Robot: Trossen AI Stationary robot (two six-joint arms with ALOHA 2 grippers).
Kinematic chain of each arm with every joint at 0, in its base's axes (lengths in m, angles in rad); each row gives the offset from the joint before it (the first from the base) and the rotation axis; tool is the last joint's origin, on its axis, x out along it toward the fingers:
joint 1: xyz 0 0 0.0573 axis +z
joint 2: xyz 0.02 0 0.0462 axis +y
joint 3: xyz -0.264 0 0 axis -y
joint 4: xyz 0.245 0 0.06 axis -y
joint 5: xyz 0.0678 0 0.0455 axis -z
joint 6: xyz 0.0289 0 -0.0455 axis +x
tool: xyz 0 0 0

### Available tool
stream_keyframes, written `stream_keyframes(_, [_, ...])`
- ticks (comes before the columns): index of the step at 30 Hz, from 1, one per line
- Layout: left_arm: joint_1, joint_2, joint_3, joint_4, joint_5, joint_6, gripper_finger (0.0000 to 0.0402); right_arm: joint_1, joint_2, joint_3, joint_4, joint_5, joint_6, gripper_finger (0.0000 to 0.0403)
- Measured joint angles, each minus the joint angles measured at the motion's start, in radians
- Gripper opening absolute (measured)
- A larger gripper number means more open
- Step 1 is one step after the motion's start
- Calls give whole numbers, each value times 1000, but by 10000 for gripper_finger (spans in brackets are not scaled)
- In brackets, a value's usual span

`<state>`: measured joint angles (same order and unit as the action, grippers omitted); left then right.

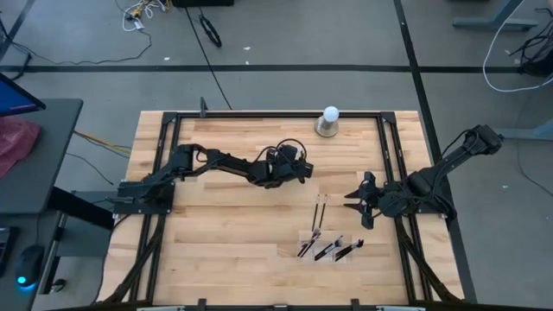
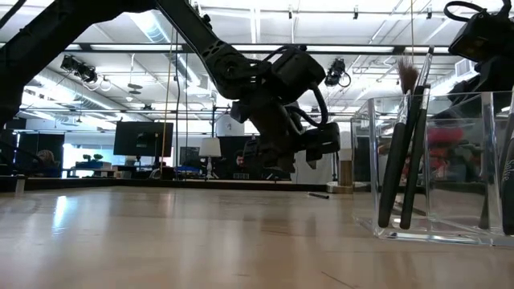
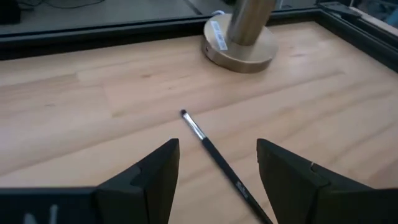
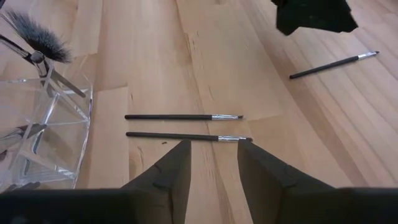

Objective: Put items in baskets/containers
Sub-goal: Put the eyeshadow brush into the middle section of the transparent organizer

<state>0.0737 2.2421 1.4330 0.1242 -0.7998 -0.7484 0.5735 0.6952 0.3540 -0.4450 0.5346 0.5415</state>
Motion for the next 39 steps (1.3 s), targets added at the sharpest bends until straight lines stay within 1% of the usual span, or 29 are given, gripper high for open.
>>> stream_keyframes(2, [4,1,0,6,-1,-3,217,0,0,0,0,0,0,132])
stream_keyframes(7, [4,40,7,107,24,0,217,0,0,0,5,0,-4,132])
stream_keyframes(9, [6,47,2,89,34,0,218,0,0,0,11,0,-4,132])
stream_keyframes(15, [22,69,11,104,38,-15,218,0,0,0,24,0,-20,132])
stream_keyframes(22, [49,98,42,92,128,8,218,0,0,0,52,0,-45,132])
stream_keyframes(27, [57,102,47,93,136,22,220,0,0,0,52,0,-46,131])
stream_keyframes(29, [59,107,47,89,142,27,230,0,0,0,52,0,-46,131])
stream_keyframes(33, [61,119,47,91,170,36,268,0,0,0,54,0,-47,131])
stream_keyframes(35, [61,126,48,95,159,11,285,0,0,0,55,0,-52,131])
stream_keyframes(39, [61,126,48,83,142,-2,296,0,0,-2,65,0,-53,131])
